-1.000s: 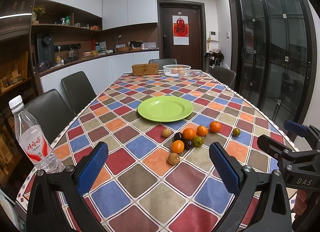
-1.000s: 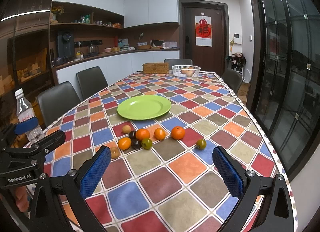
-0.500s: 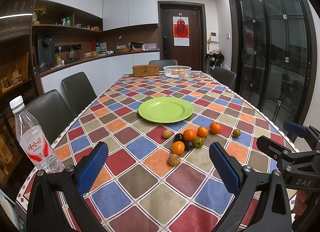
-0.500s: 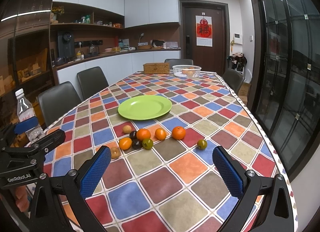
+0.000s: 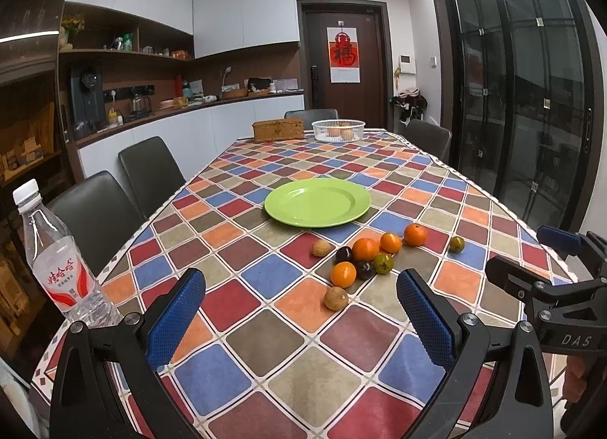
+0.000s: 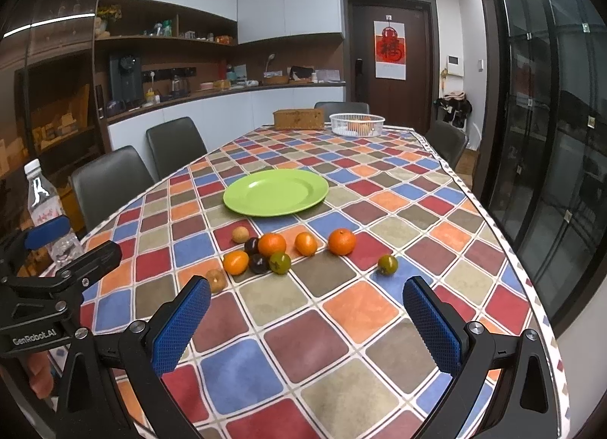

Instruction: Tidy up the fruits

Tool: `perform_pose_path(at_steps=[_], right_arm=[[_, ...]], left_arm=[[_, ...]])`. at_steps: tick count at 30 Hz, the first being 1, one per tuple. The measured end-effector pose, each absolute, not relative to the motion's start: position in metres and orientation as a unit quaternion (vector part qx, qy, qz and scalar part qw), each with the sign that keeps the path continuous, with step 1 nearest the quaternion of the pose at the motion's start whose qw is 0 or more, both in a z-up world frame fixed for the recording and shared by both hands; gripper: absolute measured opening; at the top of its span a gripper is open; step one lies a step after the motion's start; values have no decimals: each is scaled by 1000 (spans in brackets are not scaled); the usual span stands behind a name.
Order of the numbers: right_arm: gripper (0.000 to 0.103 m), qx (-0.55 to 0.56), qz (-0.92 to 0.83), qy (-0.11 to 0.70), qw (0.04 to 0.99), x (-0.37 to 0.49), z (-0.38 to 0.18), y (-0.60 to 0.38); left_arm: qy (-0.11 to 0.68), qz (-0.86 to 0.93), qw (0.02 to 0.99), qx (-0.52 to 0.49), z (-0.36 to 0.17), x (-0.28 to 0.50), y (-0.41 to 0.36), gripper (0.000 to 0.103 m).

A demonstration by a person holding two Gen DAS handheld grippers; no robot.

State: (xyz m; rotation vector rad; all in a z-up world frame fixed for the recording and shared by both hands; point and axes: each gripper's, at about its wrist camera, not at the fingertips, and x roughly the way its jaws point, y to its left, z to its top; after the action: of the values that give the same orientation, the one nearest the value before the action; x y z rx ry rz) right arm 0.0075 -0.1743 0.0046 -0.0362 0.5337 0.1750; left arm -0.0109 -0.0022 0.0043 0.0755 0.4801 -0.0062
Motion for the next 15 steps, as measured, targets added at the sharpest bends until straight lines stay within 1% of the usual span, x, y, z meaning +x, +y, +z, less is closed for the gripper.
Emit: perform_pose_path(at_steps=[8,12,15], right_arm=[[103,-26,95,280,955,26,-11,-173],[102,-49,106,286,951,39,-20,-164],[102,-67,115,291,947,49,-25,-158]], left_arm=[[262,-5,965,31,-13,9,1,103],[276,-14,960,32,-22,21,2,103],[281,-18,959,39,-27,28,2,96]])
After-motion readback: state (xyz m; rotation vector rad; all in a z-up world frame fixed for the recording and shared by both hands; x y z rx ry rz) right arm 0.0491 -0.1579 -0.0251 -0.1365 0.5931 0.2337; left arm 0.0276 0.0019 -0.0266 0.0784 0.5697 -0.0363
